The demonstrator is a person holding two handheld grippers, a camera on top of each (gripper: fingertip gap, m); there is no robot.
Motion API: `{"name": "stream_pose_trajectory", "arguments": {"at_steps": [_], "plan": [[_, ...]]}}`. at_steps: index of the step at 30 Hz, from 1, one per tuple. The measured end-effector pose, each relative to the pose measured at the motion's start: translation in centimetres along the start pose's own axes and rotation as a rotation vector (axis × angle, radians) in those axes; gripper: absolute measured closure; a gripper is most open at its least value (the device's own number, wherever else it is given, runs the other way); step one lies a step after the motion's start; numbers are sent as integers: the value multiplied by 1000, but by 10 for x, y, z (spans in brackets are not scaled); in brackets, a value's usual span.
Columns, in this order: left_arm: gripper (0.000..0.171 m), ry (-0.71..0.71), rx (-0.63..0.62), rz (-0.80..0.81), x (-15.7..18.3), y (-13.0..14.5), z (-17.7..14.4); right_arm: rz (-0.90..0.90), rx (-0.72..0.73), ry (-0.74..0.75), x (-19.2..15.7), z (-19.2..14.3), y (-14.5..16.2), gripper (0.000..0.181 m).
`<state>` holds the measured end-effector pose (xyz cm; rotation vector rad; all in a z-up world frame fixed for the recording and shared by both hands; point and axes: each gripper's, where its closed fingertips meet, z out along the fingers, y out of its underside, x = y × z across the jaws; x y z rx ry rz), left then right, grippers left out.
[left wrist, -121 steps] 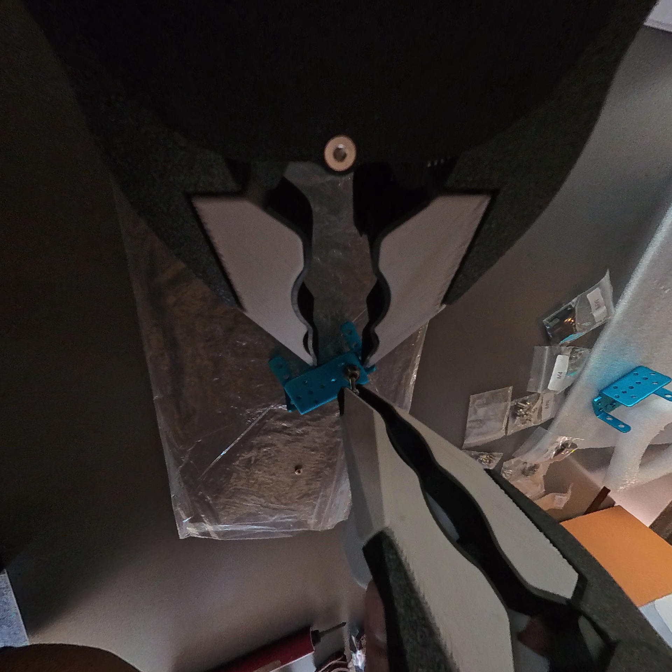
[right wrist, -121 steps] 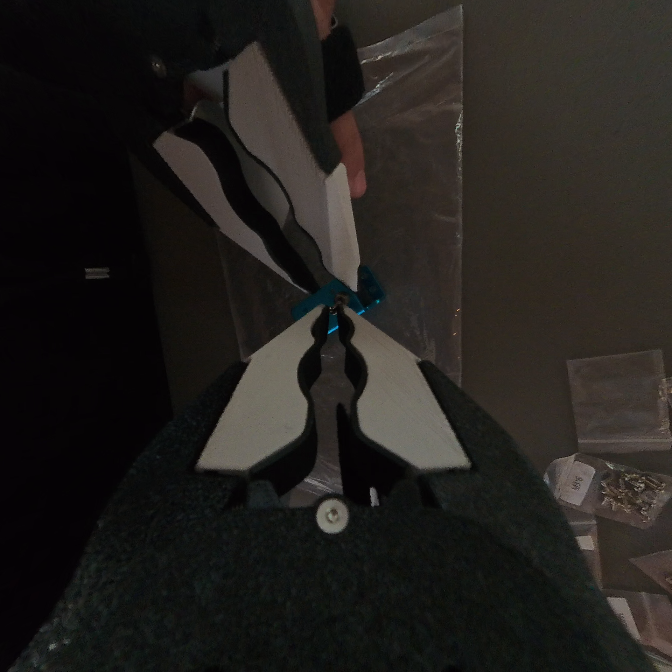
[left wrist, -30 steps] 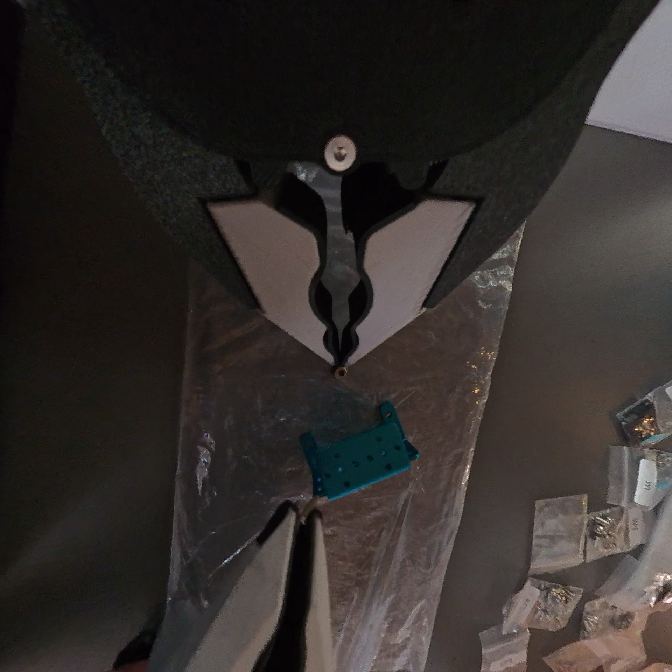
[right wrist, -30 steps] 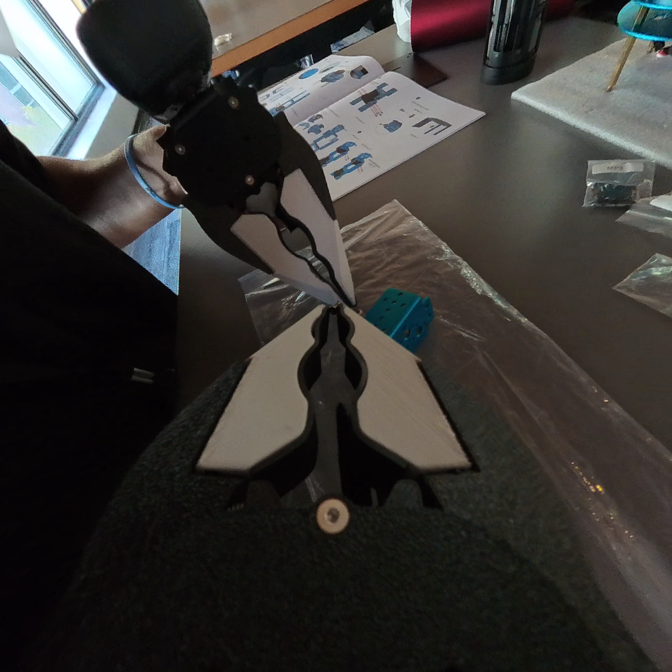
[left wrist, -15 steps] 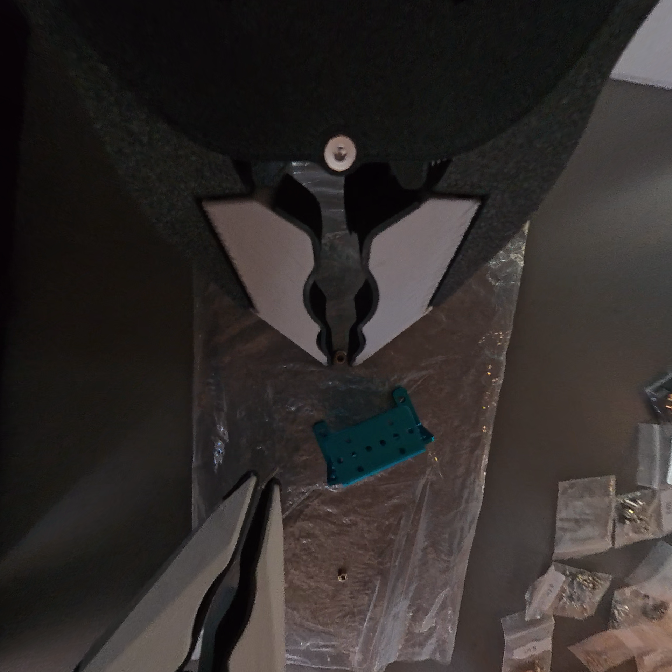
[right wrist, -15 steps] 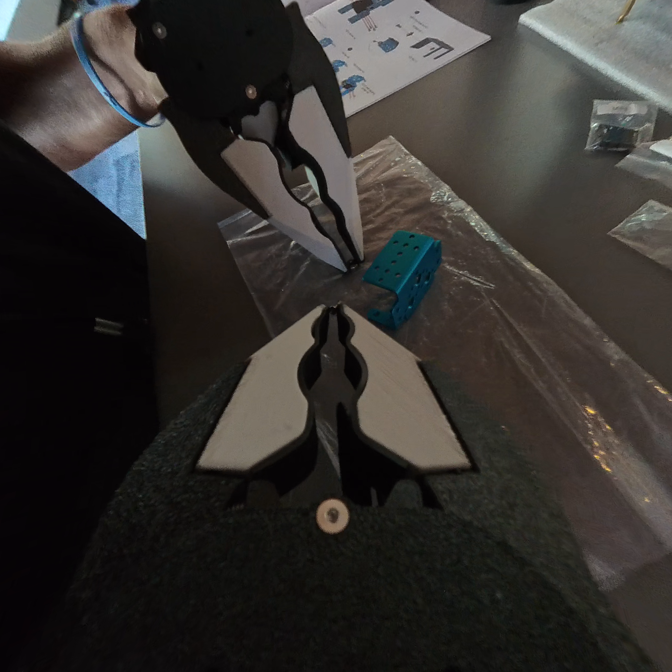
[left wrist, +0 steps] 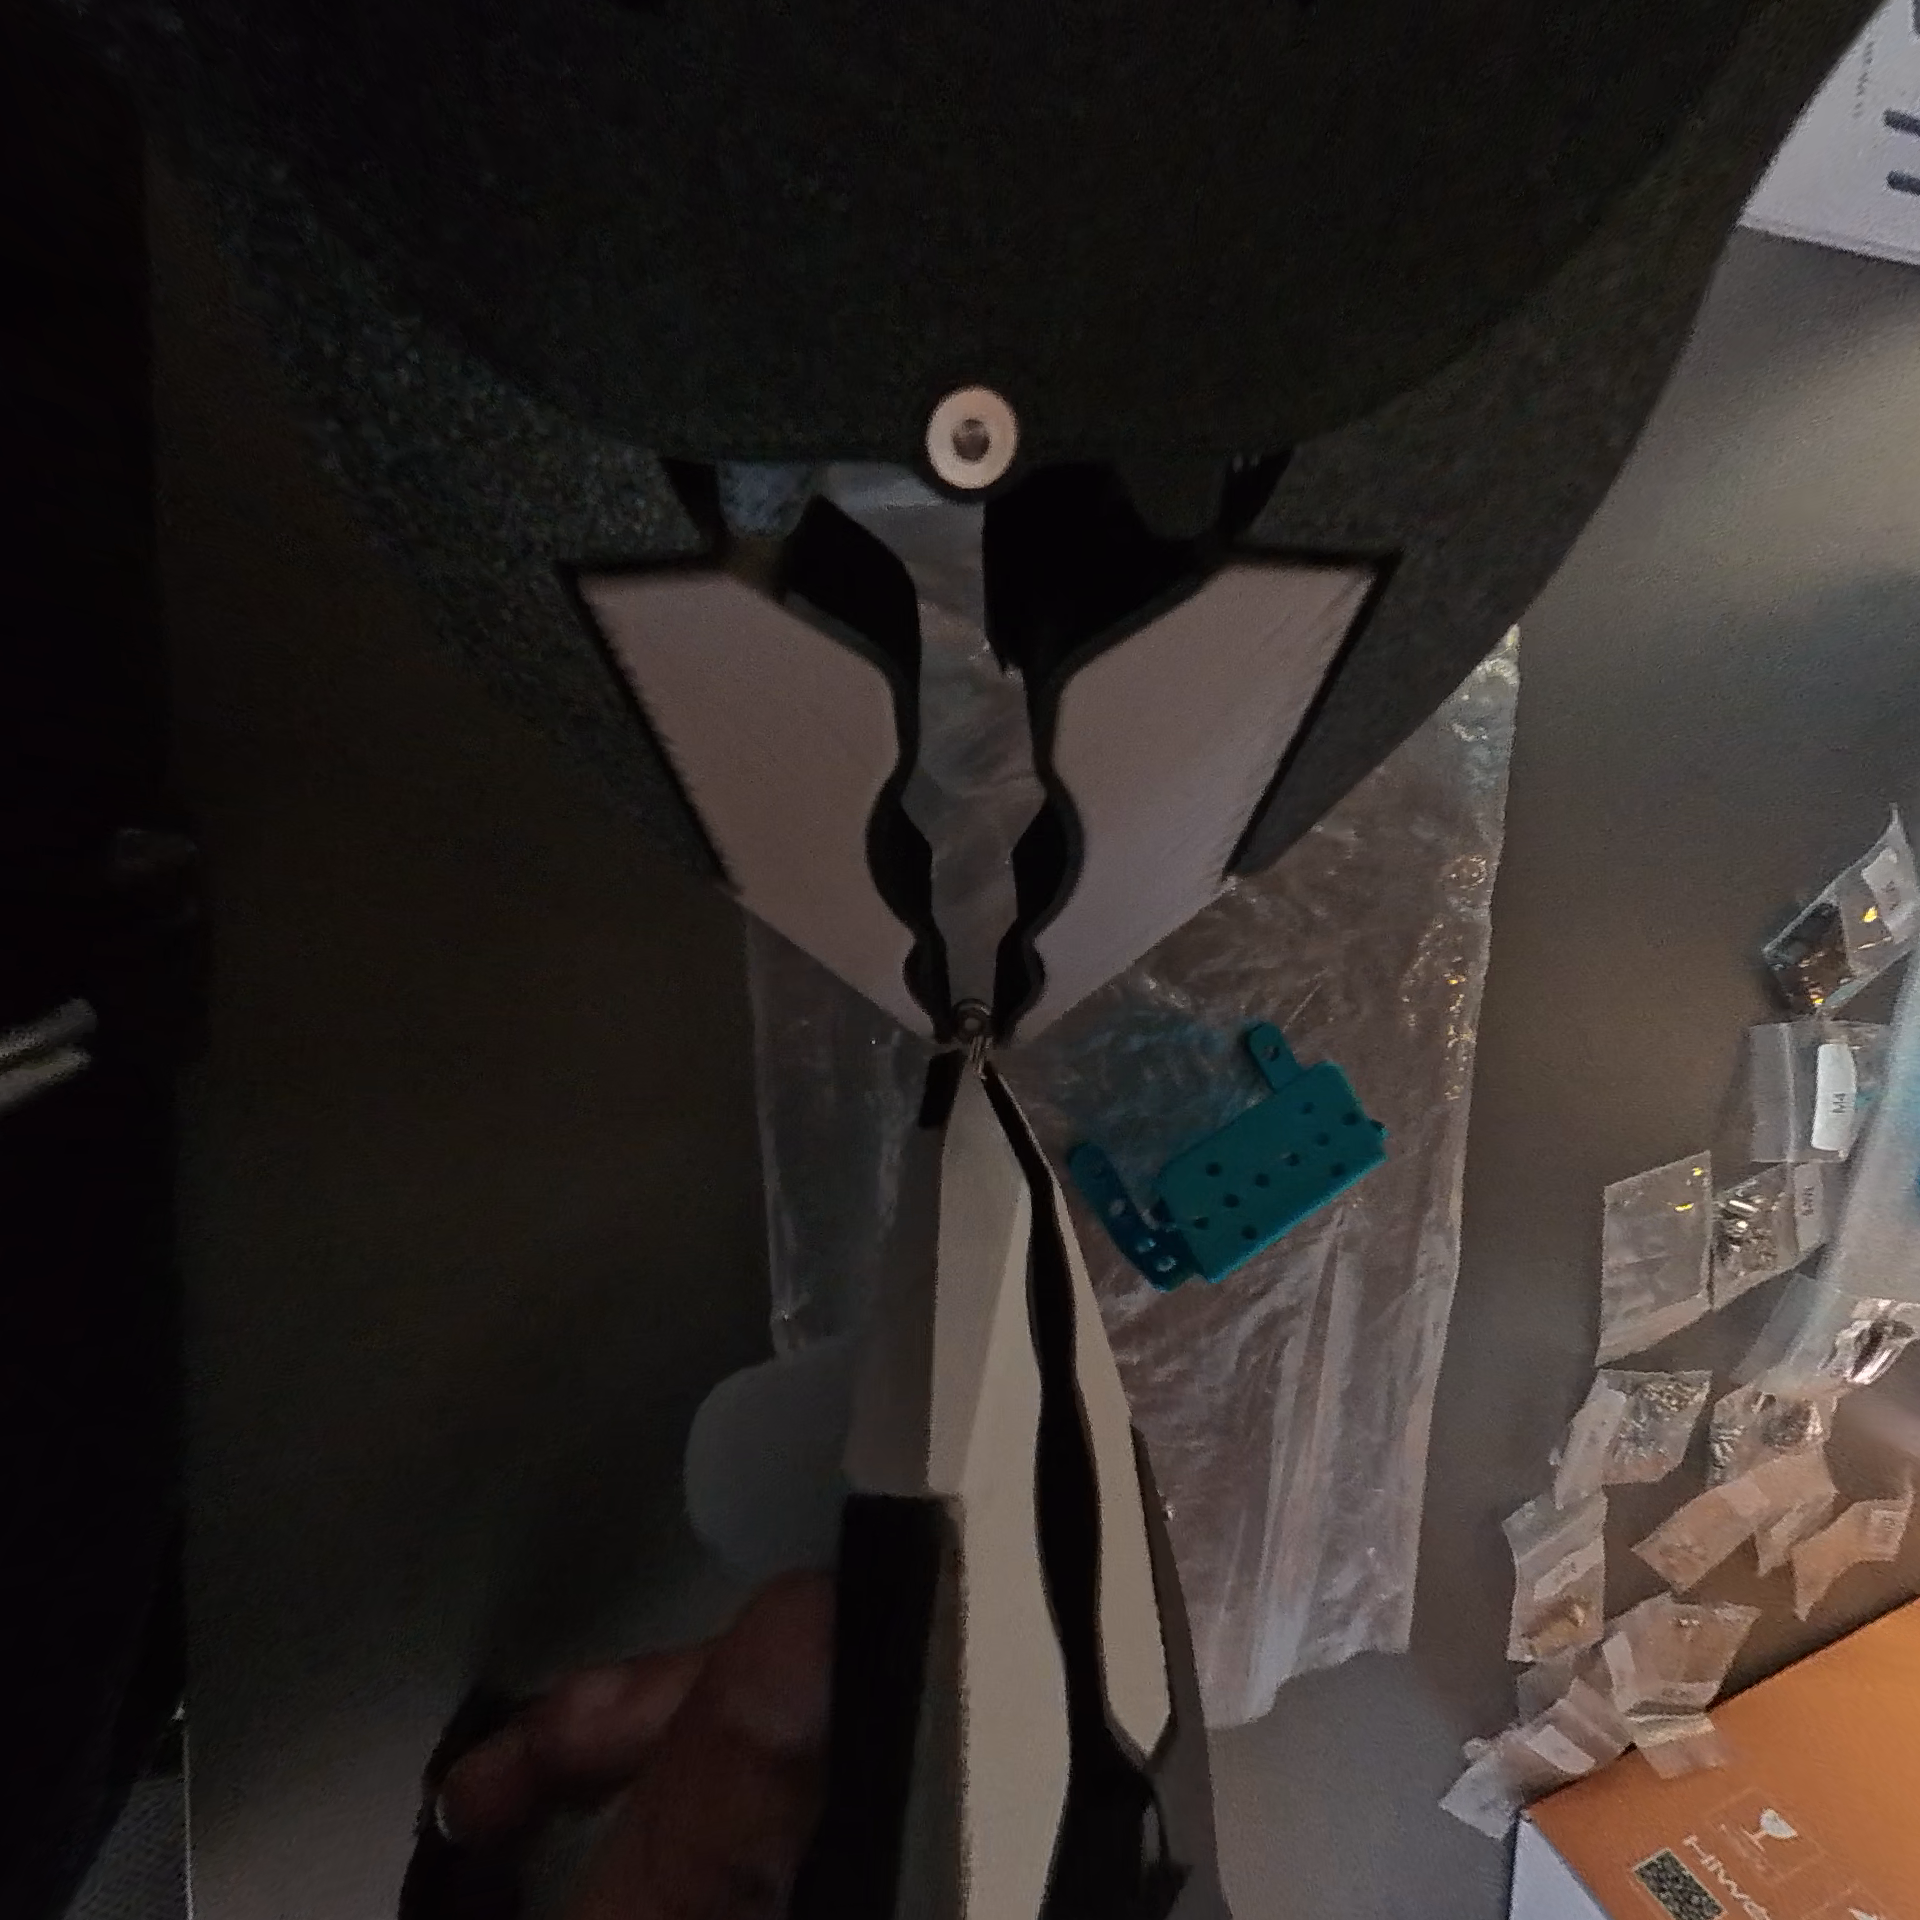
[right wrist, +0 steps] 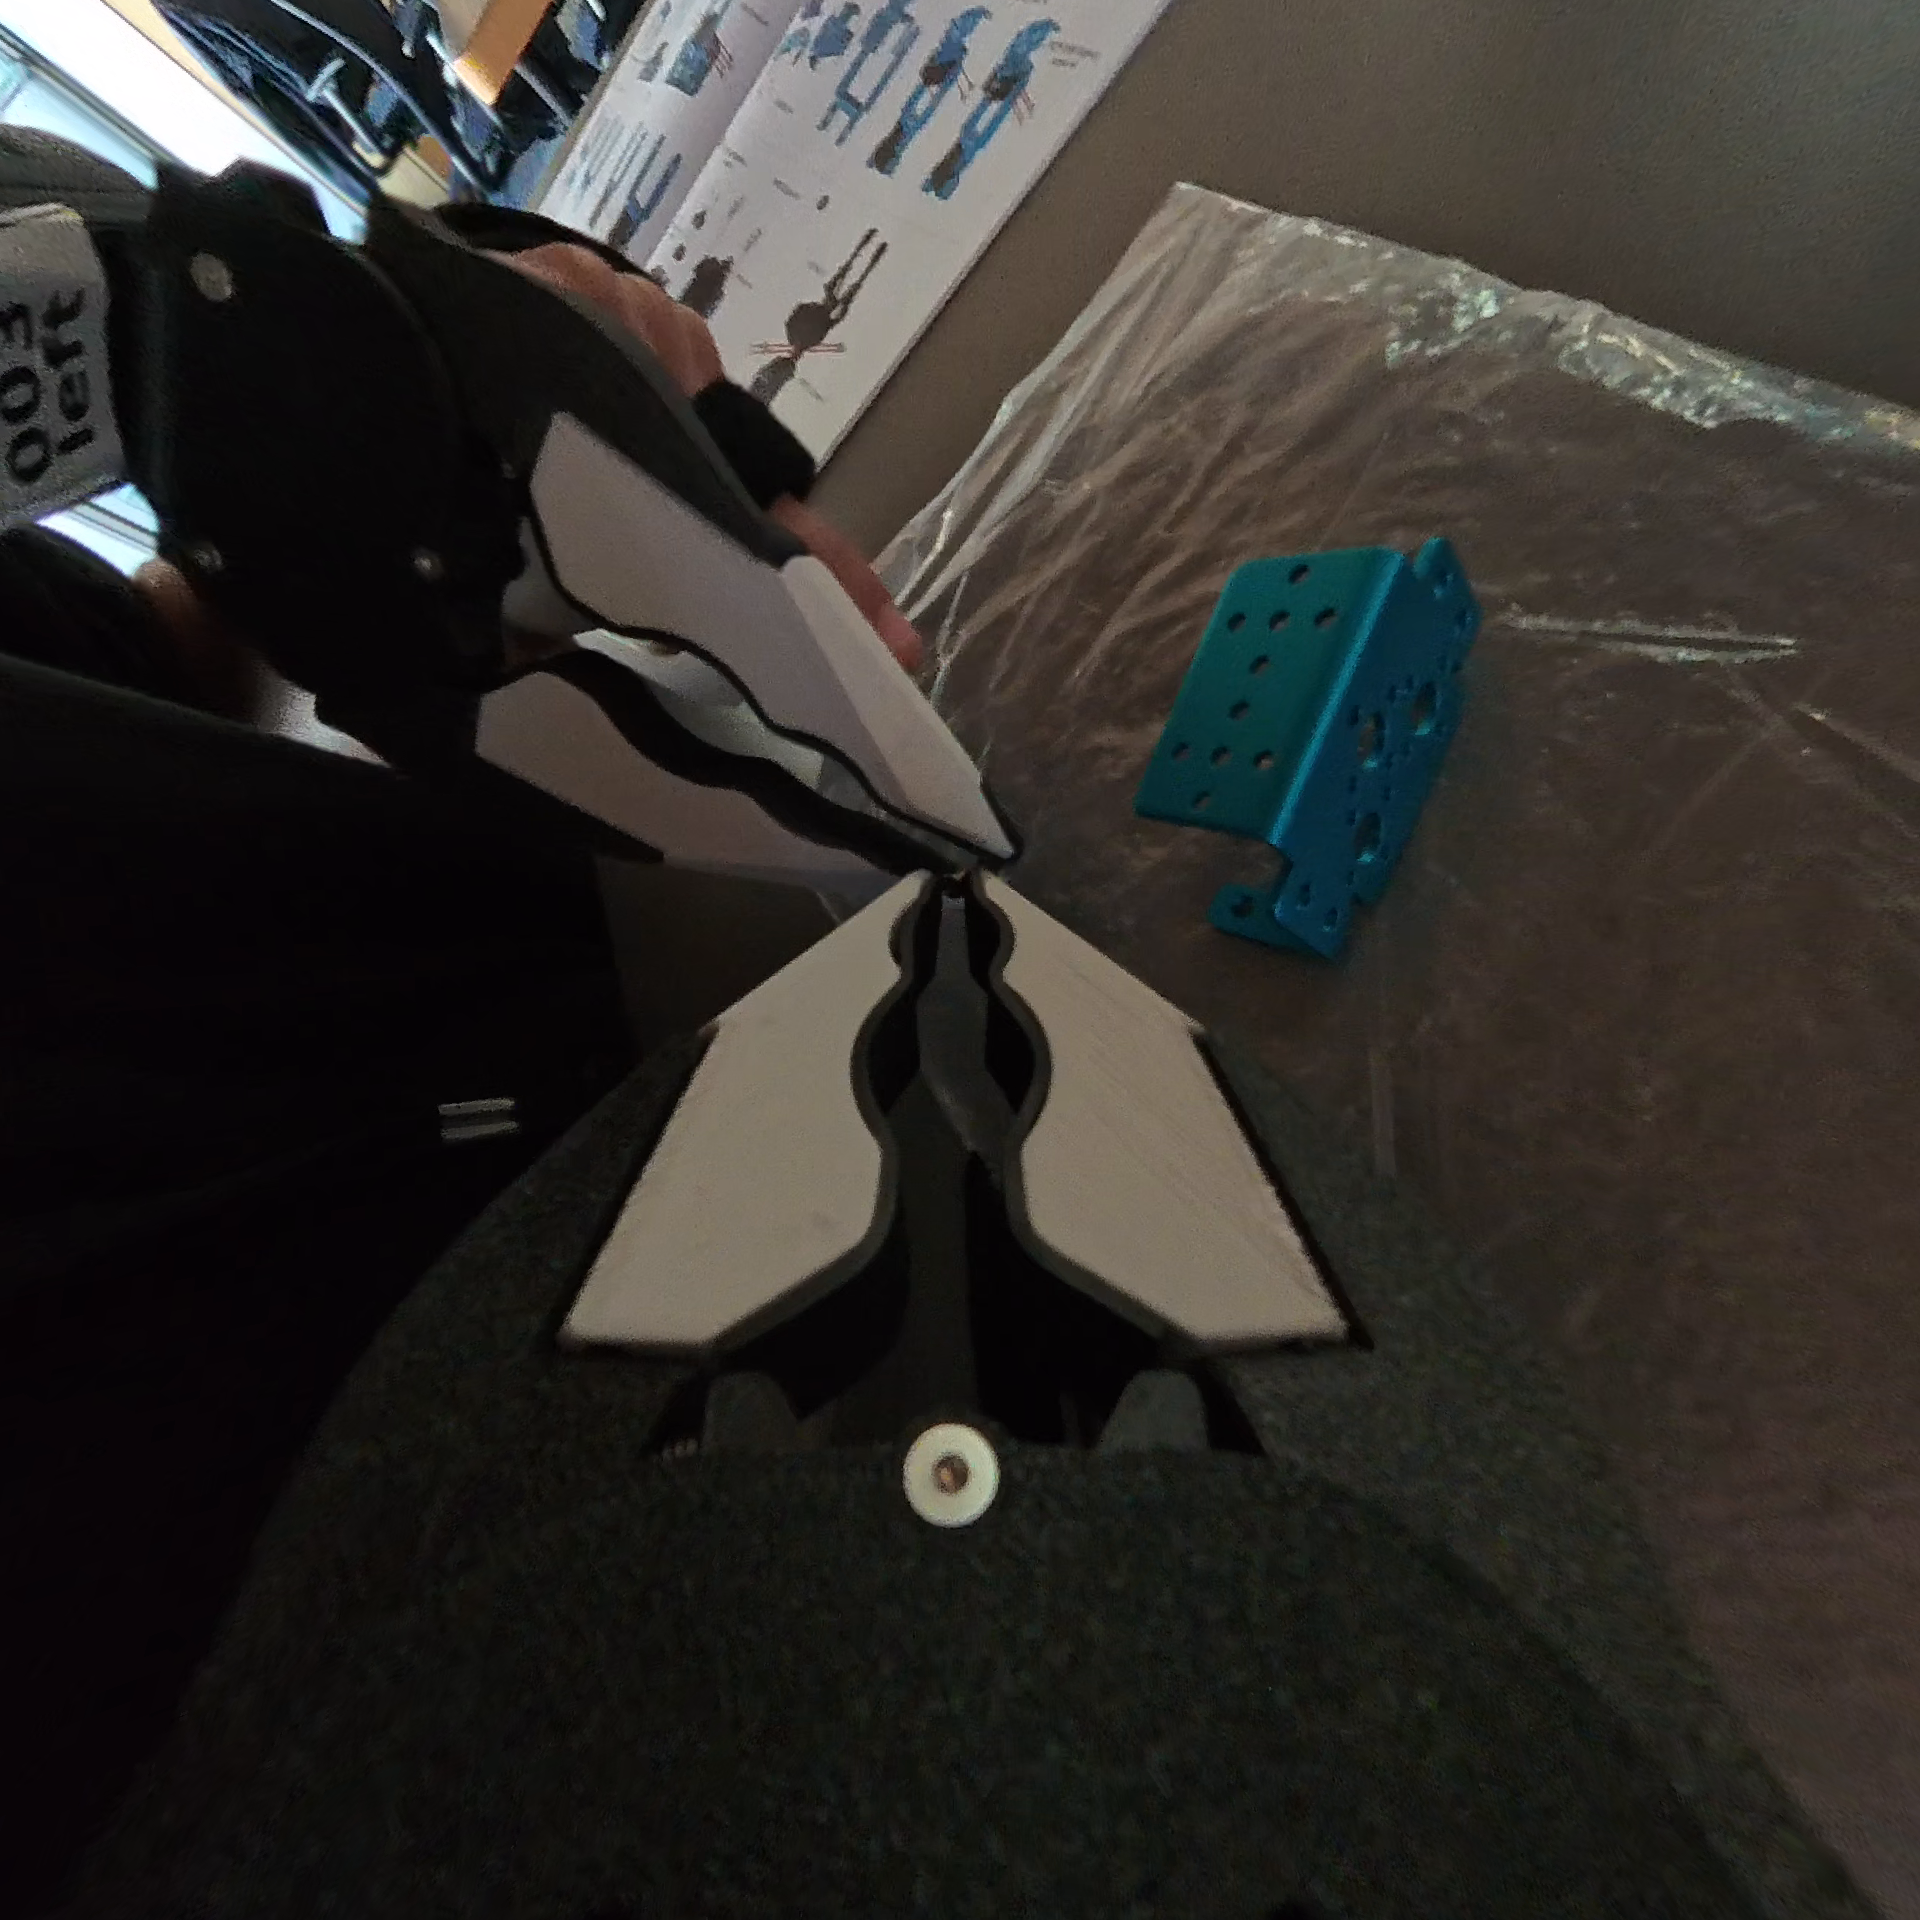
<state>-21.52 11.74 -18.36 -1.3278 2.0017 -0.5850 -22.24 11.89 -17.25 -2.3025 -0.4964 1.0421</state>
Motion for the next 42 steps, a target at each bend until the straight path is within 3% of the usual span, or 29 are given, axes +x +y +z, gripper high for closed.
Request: {"name": "stream_pose_trajectory", "arguments": {"at_steps": [20, 42], "plan": [[164, 6, -11, 56, 3, 3, 4, 38, -105, 36, 6, 6, 10, 179], [164, 98, 41, -57, 2, 5, 4, -16, -155, 11, 6, 9, 6, 179]]}}
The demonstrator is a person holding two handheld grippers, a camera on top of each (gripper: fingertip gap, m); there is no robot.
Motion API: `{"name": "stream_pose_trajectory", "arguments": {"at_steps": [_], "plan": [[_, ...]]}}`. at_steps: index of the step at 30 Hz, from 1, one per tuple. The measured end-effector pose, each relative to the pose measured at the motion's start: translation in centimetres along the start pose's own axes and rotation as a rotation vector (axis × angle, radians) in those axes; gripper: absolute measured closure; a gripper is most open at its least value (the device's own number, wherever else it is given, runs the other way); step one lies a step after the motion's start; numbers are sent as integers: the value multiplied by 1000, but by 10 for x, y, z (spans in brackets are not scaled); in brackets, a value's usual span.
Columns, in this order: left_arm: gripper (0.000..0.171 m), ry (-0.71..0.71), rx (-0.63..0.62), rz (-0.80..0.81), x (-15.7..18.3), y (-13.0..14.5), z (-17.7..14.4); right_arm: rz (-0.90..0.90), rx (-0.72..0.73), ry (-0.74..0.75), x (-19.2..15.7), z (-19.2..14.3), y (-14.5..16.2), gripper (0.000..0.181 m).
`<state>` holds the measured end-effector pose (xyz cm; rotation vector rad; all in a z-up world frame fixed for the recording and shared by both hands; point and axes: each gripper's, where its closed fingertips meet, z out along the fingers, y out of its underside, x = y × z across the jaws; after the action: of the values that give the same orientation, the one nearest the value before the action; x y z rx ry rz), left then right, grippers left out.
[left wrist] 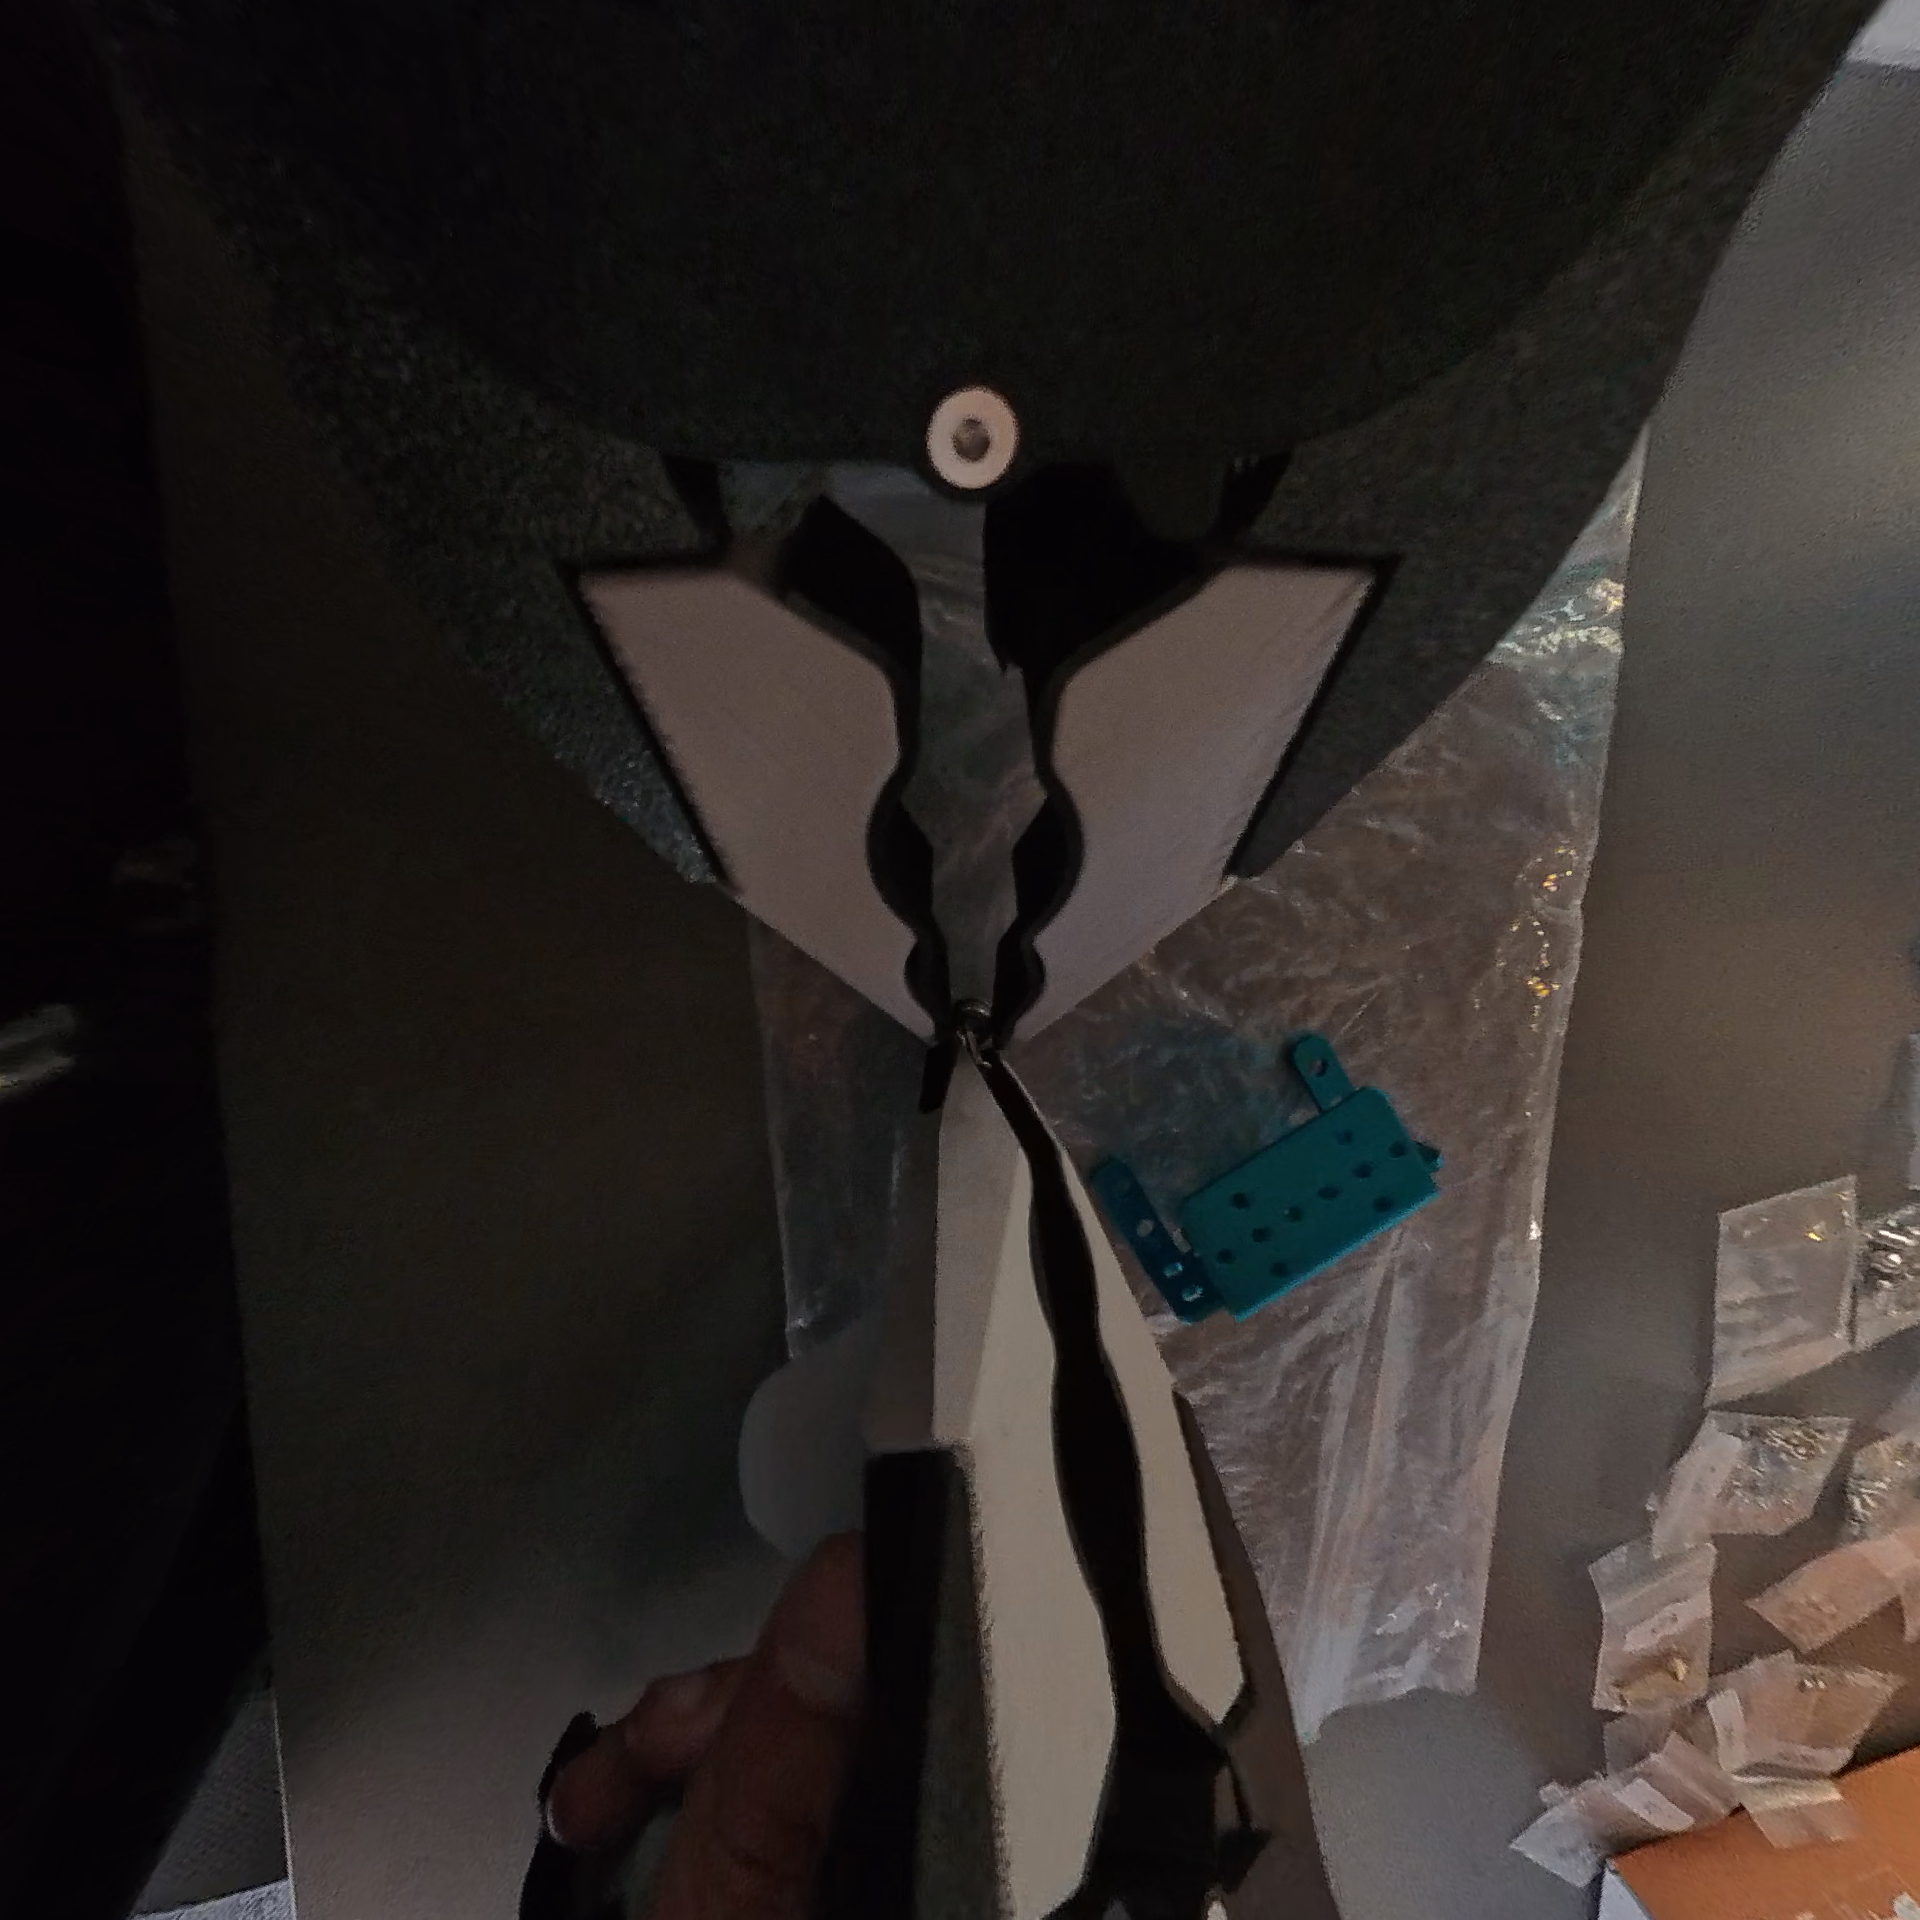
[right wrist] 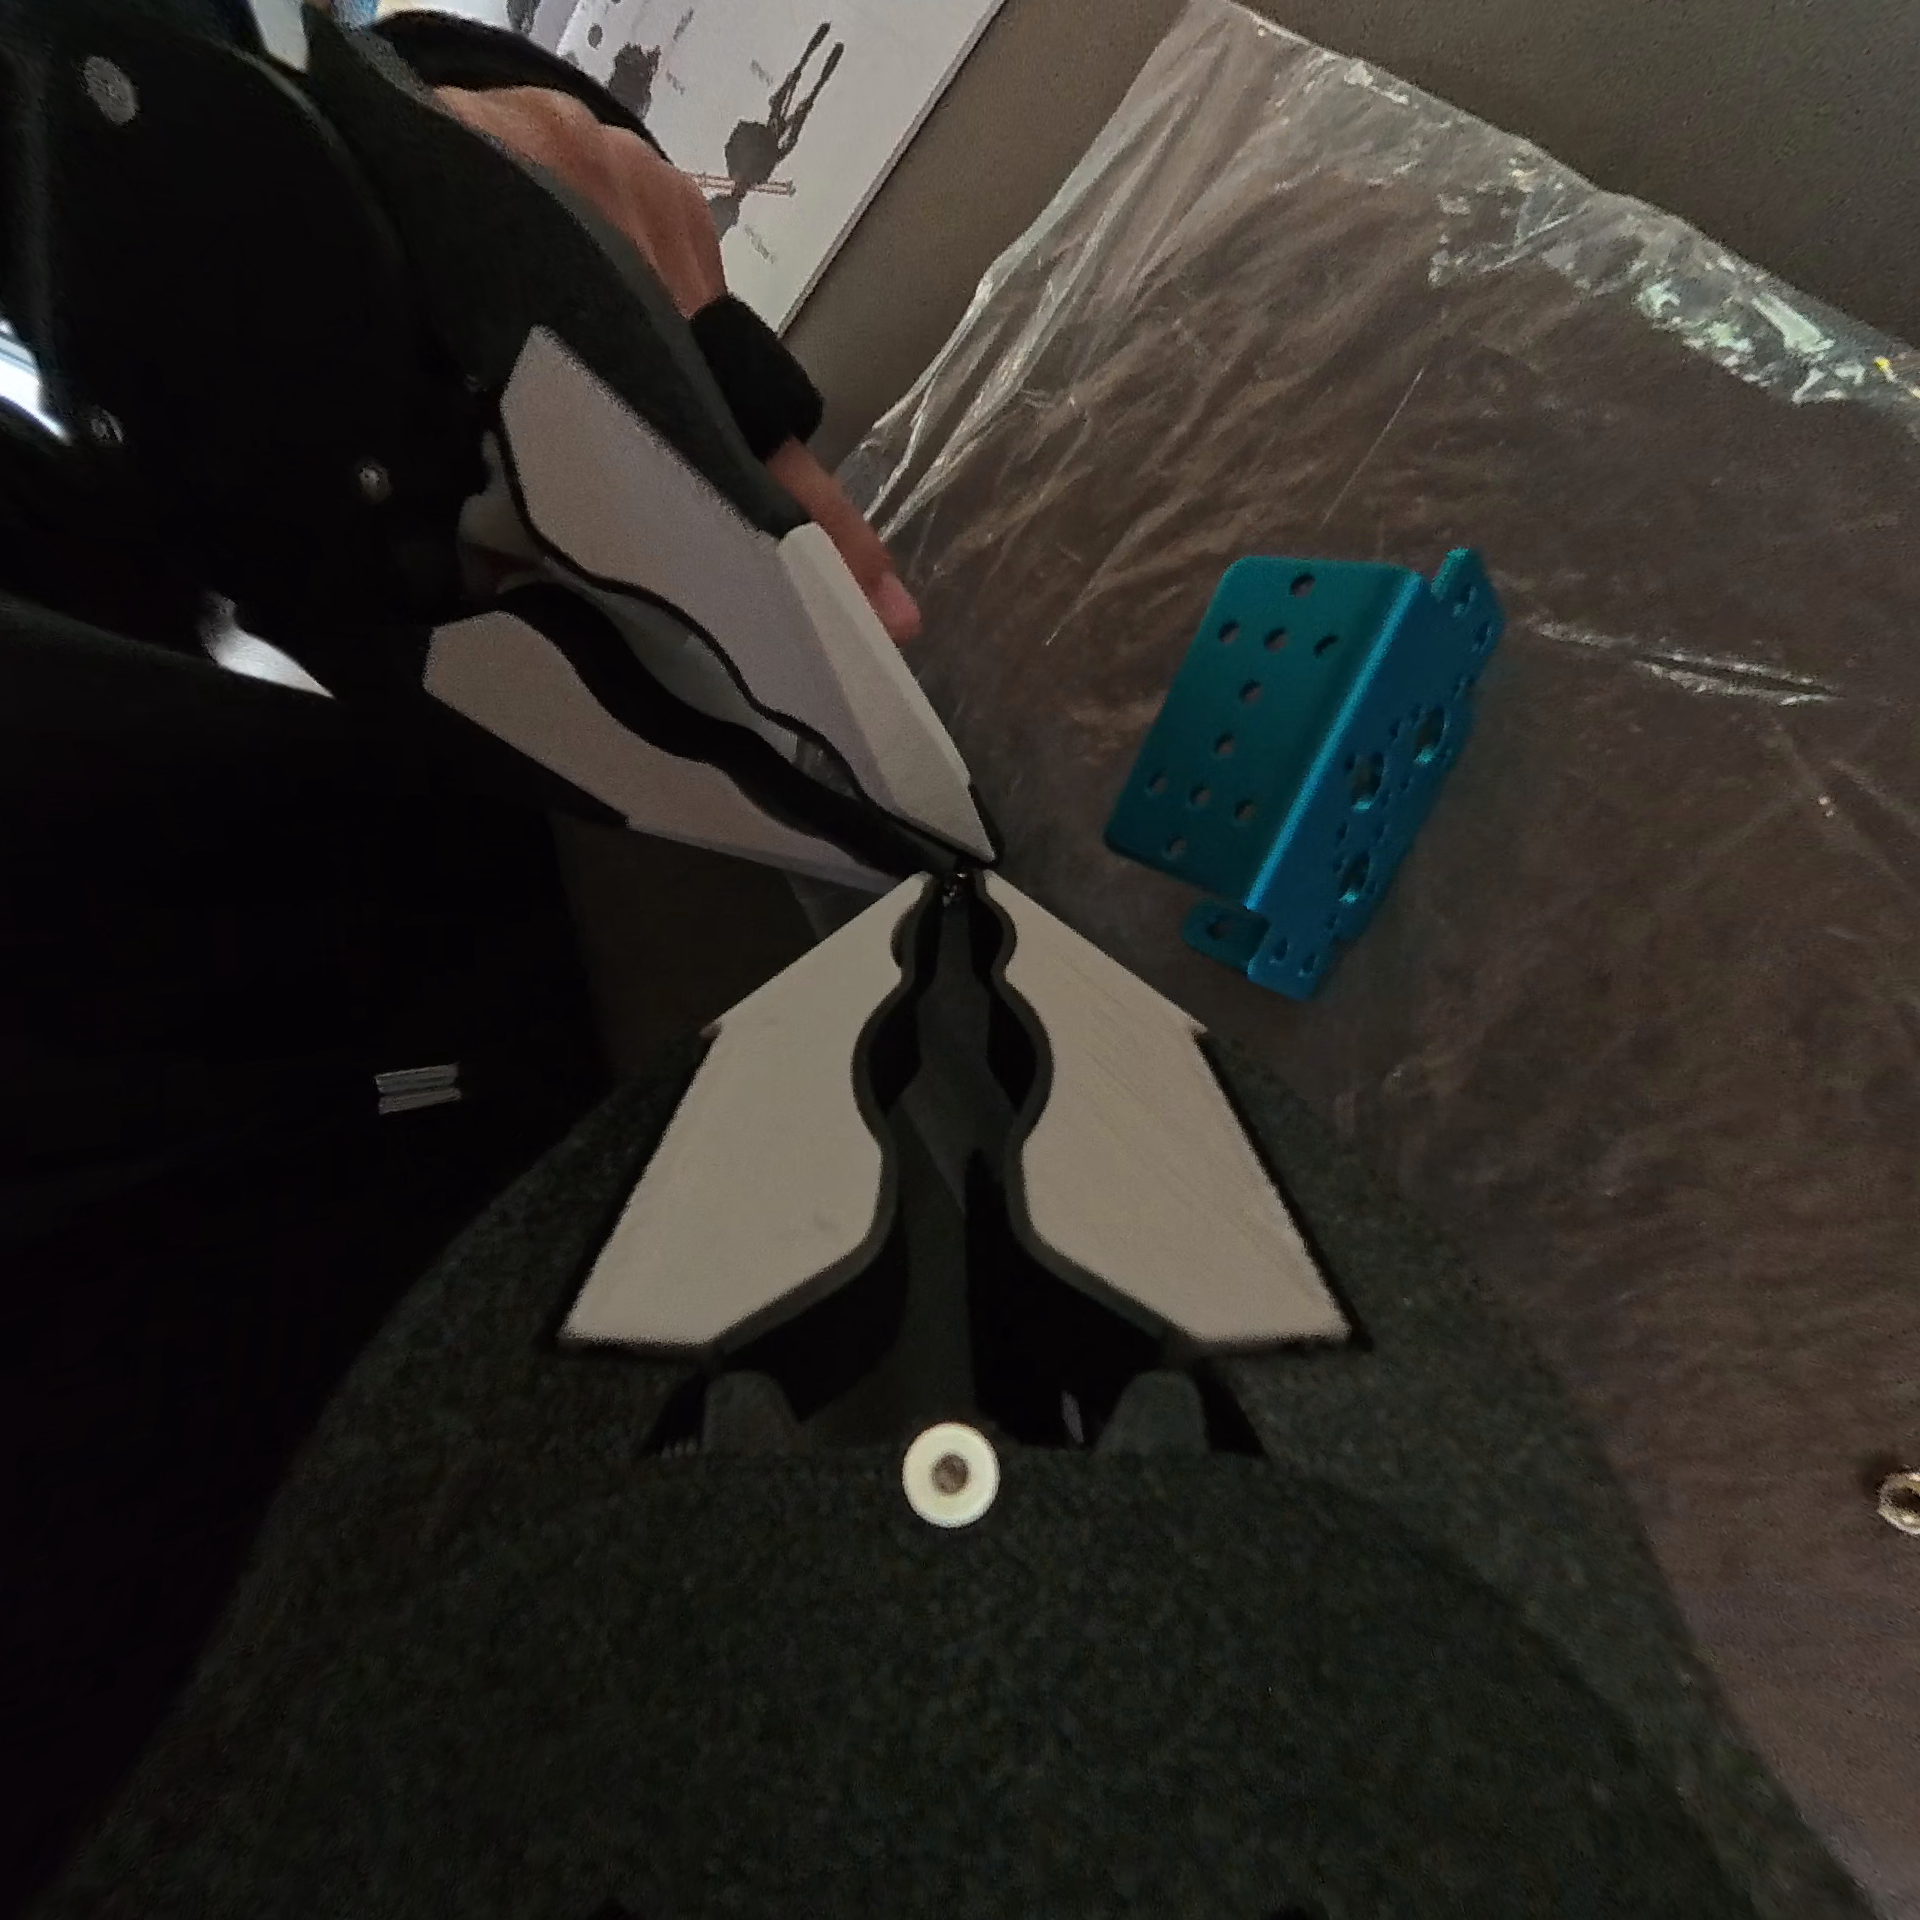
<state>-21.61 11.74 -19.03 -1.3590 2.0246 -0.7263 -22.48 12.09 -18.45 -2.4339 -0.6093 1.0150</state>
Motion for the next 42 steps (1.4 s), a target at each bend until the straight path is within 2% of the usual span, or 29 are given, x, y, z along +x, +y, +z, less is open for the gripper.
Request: {"name": "stream_pose_trajectory", "arguments": {"at_steps": [9, 13, 17, 21, 26, 32, 42], "plan": [[163, 22, 0, -32, -1, 0, 0, 18, 30, -17, 1, 0, -1, 179], [147, 30, 15, -98, -5, 0, -6, -24, 13, -27, -4, 1, 0, 179], [144, 17, 80, -146, -12, -6, -28, -38, 14, -15, -9, 3, -4, 179], [145, -4, 138, -175, -12, -12, -45, -103, -24, 84, -5, 3, -3, 179], [145, -67, 100, -179, -12, 2, -47, -126, -79, 200, -1, -3, -4, 179], [145, -104, 83, -211, -11, 15, -46, -114, -127, 226, 3, 3, 0, 179], [145, -108, 87, -214, -10, 21, -47, -145, -190, 266, 2, 5, 1, 178]]}}
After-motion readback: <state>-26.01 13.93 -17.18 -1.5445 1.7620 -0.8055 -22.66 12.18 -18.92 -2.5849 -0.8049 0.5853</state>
